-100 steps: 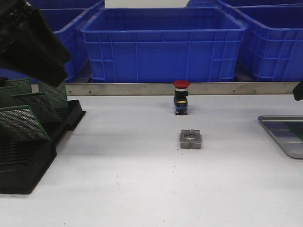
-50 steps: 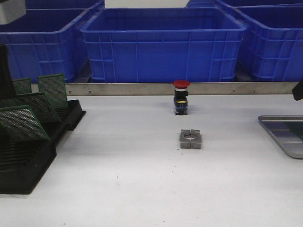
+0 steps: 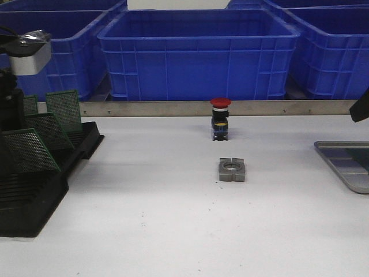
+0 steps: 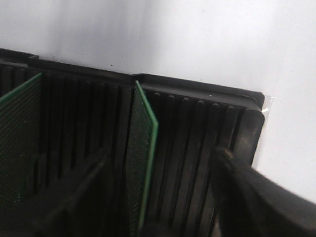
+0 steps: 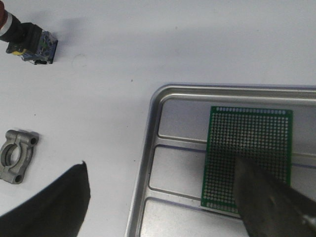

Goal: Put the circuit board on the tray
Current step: 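Reach the left gripper into the black rack and grasp another green board, then lift the second board out of the rack with the left gripper, then grasp the second board with the right gripper and release the left gripper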

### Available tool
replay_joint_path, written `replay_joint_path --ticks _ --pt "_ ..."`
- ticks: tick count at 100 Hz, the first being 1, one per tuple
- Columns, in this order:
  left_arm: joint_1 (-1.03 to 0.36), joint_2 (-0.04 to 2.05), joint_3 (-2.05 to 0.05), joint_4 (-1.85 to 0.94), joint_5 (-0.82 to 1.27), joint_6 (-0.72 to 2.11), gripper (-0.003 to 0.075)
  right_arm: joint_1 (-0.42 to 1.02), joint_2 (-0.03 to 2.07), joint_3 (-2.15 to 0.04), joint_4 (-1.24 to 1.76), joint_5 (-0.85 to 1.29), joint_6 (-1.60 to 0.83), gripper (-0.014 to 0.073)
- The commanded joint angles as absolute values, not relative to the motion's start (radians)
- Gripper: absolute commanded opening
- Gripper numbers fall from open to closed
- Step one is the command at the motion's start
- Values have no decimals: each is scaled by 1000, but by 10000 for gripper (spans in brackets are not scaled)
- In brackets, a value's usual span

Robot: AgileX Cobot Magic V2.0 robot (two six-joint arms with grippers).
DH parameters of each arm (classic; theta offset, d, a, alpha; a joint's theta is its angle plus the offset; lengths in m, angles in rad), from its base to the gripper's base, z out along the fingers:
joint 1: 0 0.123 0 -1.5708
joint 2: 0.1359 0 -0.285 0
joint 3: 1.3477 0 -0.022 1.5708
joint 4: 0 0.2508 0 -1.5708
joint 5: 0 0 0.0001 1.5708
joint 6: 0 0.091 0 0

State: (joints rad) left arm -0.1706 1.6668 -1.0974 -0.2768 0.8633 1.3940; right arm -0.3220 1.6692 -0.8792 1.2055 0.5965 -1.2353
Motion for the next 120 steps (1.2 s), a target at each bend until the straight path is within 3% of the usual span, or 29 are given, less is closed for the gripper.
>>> replay_joint_path --ticks 1,15,46,75,96,108,120 --pt "-170 1632 -1126 -301 846 1382 199 -330 1629 -898 1228 625 -1236 612" --pt "-170 1632 -1126 -299 846 1382 -18 -330 1629 -898 1228 626 -1236 612" --pt "-170 1573 -1186 -356 951 1382 -17 -330 1619 -919 1228 714 -1238 612" --pt "-170 1567 -1254 -785 1121 1384 -17 -312 1558 -952 1239 1064 -1467 612" --pt "-203 1567 -1254 -1109 1130 1386 -17 -191 1547 -952 1285 1219 -1649 589" --pt "-272 1567 -1254 -1139 1120 1386 -17 -78 1547 -952 1285 1214 -1691 530" --pt "-342 1578 -1254 -1139 1118 1386 -17 15 1547 -952 1285 1199 -1722 526"
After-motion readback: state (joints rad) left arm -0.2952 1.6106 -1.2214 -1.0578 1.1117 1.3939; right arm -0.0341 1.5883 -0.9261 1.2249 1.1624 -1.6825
